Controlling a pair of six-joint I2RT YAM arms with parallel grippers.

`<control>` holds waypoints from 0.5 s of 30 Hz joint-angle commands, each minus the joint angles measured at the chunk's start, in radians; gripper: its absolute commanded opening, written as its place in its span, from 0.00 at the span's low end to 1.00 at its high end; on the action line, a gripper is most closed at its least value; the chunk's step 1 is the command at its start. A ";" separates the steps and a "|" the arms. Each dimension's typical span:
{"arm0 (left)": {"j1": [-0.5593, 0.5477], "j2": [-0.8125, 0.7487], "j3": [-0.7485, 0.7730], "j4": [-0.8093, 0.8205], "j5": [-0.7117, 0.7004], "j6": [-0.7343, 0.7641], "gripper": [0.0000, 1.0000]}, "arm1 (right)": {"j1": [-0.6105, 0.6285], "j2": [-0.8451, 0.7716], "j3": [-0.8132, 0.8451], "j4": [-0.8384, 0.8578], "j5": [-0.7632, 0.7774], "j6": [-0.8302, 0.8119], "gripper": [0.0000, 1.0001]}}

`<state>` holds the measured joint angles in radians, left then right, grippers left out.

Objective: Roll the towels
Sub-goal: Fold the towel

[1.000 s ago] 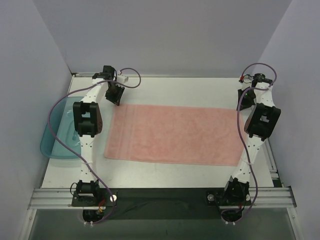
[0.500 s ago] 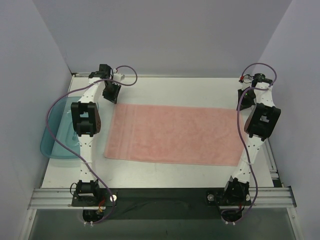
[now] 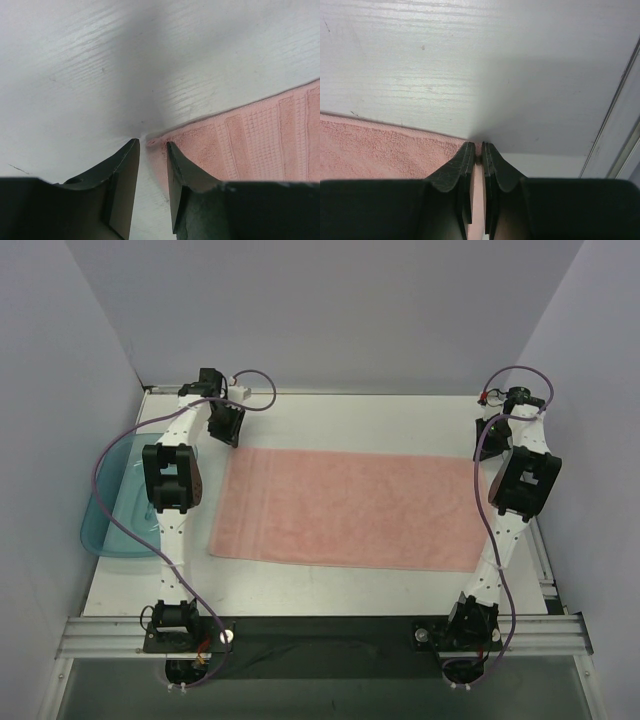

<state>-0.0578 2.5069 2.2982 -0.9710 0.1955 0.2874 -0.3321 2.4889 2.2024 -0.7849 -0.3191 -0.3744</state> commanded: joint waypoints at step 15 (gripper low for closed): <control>-0.013 0.036 -0.034 -0.049 0.005 0.052 0.38 | 0.016 0.007 -0.003 -0.043 0.008 -0.003 0.00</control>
<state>-0.0635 2.5229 2.2951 -0.9779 0.1677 0.3119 -0.3321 2.4889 2.2024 -0.7853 -0.3187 -0.3748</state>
